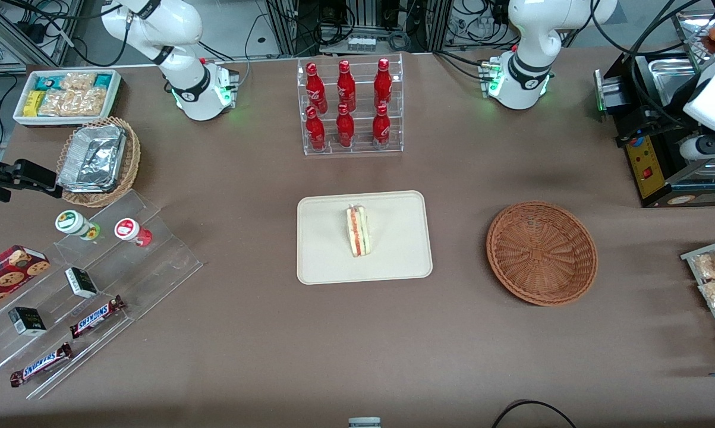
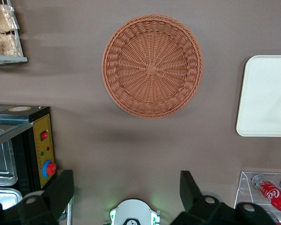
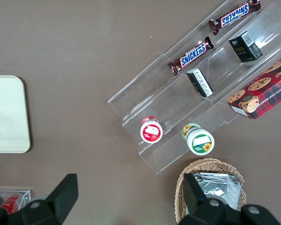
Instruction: Place sandwich from basket to tray
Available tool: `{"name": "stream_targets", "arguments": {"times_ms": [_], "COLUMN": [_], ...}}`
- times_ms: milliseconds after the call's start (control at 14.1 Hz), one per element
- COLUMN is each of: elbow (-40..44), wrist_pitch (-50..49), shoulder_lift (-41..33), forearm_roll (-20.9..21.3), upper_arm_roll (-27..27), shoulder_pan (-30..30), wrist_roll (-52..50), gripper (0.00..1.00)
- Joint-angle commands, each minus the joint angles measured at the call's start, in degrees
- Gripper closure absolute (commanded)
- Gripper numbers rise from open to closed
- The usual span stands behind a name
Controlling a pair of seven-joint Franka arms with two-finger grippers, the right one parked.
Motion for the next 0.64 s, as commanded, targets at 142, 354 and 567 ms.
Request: {"name": "stream_targets", "arguments": {"times_ms": [142,354,567], "elbow": [4.6,10.6,11.4], "wrist_pitch": [1.1,0.6,0.6], "shoulder_lift": [4.3,9.0,9.5], "forearm_roll": [0.1,0.1,-0.5], "upper_arm_roll": [-0.4,-0.7,-0.6], "shoulder_pan": [0.8,0.8,1.0], "wrist_roll": [0.9,0.9,1.1], "gripper": [0.0,0.0,0.0]}}
